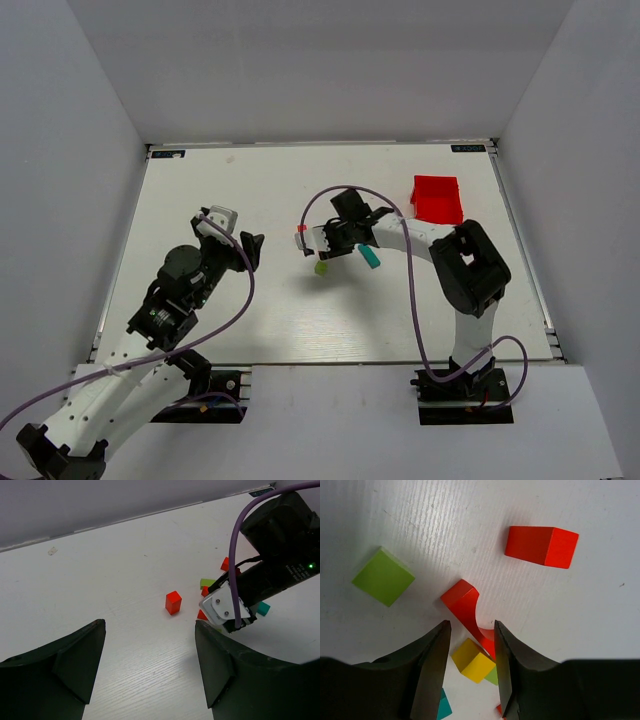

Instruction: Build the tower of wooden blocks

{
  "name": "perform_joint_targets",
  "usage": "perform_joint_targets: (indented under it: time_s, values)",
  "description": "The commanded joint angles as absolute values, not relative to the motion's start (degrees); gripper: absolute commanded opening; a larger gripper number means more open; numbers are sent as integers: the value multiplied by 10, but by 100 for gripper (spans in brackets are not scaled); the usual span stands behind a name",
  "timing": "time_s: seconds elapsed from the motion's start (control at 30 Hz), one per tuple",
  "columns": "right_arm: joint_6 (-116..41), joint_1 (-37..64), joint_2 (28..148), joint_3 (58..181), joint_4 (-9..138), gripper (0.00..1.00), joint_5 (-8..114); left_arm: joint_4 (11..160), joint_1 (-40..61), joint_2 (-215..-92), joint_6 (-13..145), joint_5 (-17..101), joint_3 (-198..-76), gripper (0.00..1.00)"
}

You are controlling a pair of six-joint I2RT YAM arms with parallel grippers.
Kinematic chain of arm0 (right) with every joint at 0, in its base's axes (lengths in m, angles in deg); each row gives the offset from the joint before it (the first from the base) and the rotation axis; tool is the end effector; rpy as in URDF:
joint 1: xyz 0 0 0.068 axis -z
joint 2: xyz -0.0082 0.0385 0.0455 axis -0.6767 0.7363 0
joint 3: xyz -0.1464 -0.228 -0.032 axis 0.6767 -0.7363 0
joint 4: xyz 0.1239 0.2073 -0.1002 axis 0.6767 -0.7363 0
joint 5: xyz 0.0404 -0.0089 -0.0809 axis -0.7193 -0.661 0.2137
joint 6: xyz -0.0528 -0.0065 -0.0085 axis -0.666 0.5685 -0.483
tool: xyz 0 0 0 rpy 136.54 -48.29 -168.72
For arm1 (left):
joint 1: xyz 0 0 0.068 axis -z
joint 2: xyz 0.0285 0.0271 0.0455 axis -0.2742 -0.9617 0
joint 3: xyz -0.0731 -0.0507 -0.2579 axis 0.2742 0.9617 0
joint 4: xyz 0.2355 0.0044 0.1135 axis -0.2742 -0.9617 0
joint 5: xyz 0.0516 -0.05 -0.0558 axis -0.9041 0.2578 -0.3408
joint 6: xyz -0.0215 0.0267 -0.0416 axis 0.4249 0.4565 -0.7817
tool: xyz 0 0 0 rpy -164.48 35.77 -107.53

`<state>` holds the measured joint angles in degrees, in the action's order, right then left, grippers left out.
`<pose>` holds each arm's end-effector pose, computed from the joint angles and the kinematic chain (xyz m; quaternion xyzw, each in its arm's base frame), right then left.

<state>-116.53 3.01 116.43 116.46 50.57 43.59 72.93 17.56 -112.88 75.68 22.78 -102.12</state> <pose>0.3067 0.2669 0.1775 -0.8005 0.4848 0.0414 0.3498 0.1328 -0.0797 0.3202 0.1460 0.7391 -0.1280 0.6450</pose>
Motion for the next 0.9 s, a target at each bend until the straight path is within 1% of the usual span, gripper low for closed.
perform_joint_targets:
  time_s: [0.0,0.17,0.27,0.3,0.33,0.43,0.53,0.7,0.87]
  values:
    - [-1160,24,1181,1184,517,46,457,729,172,-1130,751,237,-1023,82]
    - [-1164,26,1188,1189,509,46,459,729,172,-1135,751,232,-1023,82]
    - [-1158,26,1197,1193,510,42,465,723,172,-1141,751,232,-1023,82]
    - [-1157,26,1198,1192,516,37,466,723,172,-1141,751,232,-1023,82]
    - [-1156,24,1199,1191,517,25,468,723,172,-1146,751,232,-1023,82]
    - [-1151,24,1194,1184,528,8,470,723,172,-1151,751,232,-1023,82]
    - [-1148,25,1178,1165,543,0,474,723,172,-1151,751,232,-1023,82]
    - [-1128,28,1138,1122,591,0,489,723,172,-1163,751,227,-1023,82]
    - [-1095,21,1130,1092,685,0,540,723,172,-1168,751,227,-1023,80]
